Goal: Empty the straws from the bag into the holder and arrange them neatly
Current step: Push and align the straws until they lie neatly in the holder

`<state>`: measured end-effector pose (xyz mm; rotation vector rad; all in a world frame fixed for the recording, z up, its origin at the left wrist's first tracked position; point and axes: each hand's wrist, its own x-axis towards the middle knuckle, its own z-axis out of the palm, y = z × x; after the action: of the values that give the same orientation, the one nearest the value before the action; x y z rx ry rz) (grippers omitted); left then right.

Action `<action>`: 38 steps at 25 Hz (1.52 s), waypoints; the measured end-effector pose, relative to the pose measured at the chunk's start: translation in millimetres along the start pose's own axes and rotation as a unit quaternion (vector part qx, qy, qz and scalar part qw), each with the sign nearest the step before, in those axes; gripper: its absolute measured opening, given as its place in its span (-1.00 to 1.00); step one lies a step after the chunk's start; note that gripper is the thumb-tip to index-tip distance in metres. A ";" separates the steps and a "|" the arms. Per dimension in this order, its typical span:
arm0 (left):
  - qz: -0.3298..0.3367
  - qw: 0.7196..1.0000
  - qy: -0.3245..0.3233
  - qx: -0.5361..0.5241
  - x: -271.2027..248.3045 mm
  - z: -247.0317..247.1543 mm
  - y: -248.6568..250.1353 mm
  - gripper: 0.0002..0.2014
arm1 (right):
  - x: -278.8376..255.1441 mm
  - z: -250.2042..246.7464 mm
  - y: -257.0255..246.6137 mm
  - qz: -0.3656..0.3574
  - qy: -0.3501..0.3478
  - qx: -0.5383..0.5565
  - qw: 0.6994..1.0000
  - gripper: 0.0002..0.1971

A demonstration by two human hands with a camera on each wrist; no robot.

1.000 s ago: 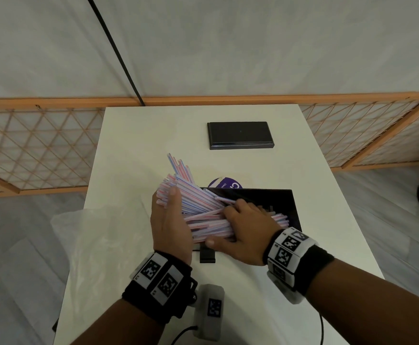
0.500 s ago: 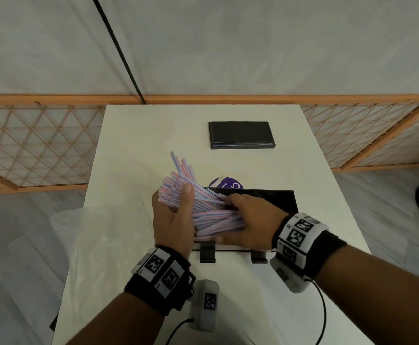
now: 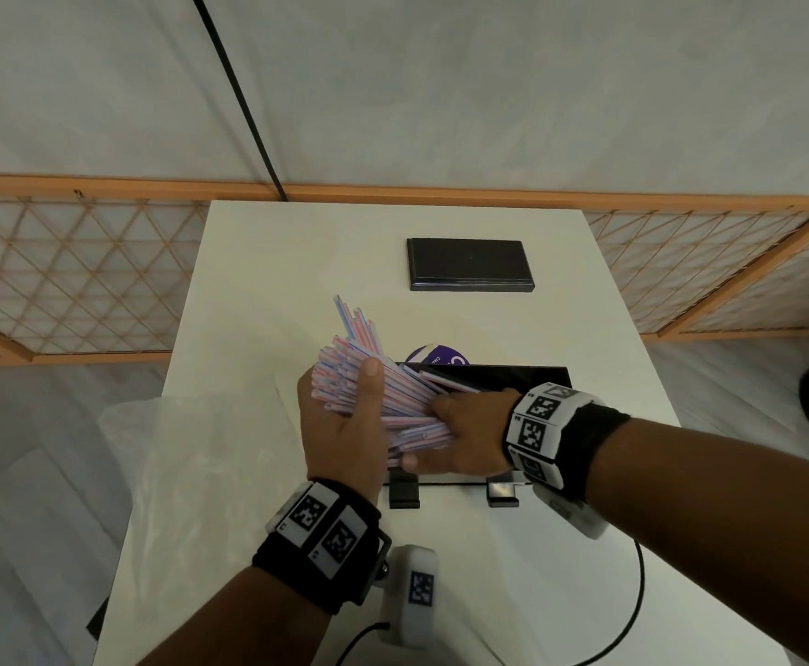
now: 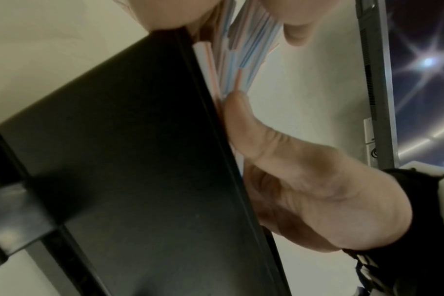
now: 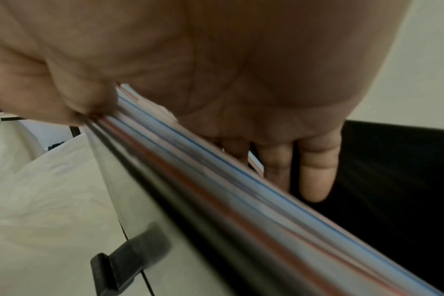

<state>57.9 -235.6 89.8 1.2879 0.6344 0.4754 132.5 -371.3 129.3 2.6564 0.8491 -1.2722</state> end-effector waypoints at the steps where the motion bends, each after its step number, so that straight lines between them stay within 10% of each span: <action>1: 0.011 1.000 0.003 0.008 -0.4 0.1 0.9 -0.50 | -0.2 -0.7 -3.3 0.004 0.004 0.007 1.000 -0.12; 10: 0.002 0.994 -0.074 0.078 10.1 -5.9 -22.1 -0.11 | 3.4 9.6 -10.3 -0.064 0.154 0.070 0.983 -0.23; 17: 0.020 0.959 -0.147 0.241 28.9 -15.4 -29.3 -0.02 | -19.3 24.6 38.3 0.067 0.075 0.008 0.995 0.25; 21: 0.074 0.925 -0.085 0.363 21.7 -24.2 21.9 0.01 | -19.1 45.8 27.9 0.075 0.104 0.024 0.991 0.13; 24: 0.211 0.904 0.044 0.369 0.2 -23.7 72.8 -0.20 | -17.5 51.1 23.2 0.080 0.120 0.029 0.989 0.17; 27: 0.311 0.892 -0.026 0.327 -23.1 0.8 100.9 -0.66 | -19.0 50.8 19.8 0.078 0.103 0.059 0.990 0.20; 30: -0.031 0.956 -0.178 0.231 -41.5 45.3 88.5 -0.81 | -25.5 48.0 12.5 0.058 0.094 0.045 0.993 0.05; 32: -0.335 0.921 -0.176 0.093 -40.4 70.8 67.0 -0.90 | -31.2 45.5 13.6 0.031 0.094 0.036 0.994 -0.11; 38: -0.401 0.911 -0.088 0.047 -5.0 95.0 20.8 -0.80 | -23.6 57.2 39.4 -0.010 0.118 0.041 0.992 0.05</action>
<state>118.4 -303.1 125.3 1.0285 0.9671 -0.3503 101.0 -432.1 102.9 2.9128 0.8687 -1.0319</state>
